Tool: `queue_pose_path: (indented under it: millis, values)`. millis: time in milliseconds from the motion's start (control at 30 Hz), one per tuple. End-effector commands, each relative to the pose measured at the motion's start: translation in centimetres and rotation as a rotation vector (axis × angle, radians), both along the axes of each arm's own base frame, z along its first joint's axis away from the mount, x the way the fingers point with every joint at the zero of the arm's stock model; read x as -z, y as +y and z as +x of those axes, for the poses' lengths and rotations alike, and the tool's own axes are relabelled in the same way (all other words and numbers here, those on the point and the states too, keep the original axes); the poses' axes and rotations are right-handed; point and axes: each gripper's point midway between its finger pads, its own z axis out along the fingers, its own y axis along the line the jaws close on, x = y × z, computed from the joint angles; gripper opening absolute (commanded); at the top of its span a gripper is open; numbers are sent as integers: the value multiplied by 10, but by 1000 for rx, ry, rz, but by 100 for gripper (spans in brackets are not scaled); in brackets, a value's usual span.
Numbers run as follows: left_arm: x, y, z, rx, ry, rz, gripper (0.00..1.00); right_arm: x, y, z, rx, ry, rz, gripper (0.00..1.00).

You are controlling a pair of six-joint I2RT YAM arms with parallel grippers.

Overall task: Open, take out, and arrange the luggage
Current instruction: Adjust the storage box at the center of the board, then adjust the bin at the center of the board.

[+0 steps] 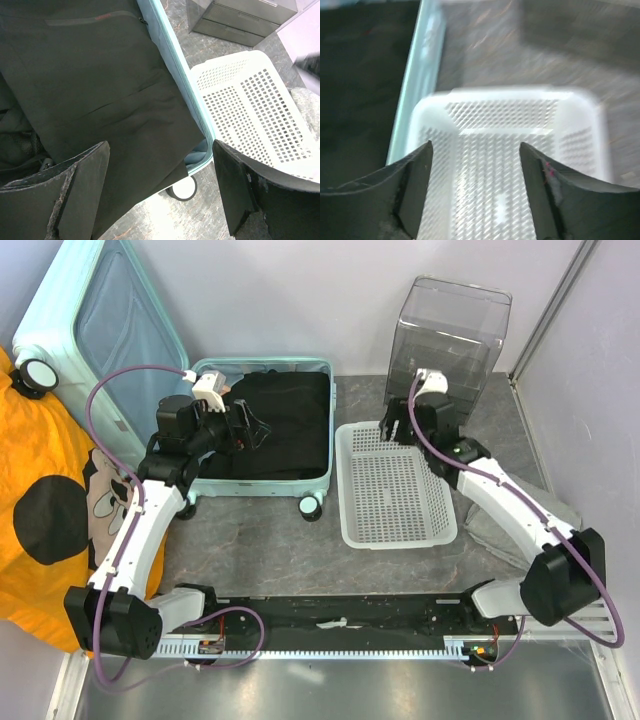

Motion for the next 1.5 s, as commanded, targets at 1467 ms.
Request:
queue_pose_path:
  millis: [1467]
  values:
    - [-7,-1,-1,5,-32,4,90,180,35,-18,40,401,0,73]
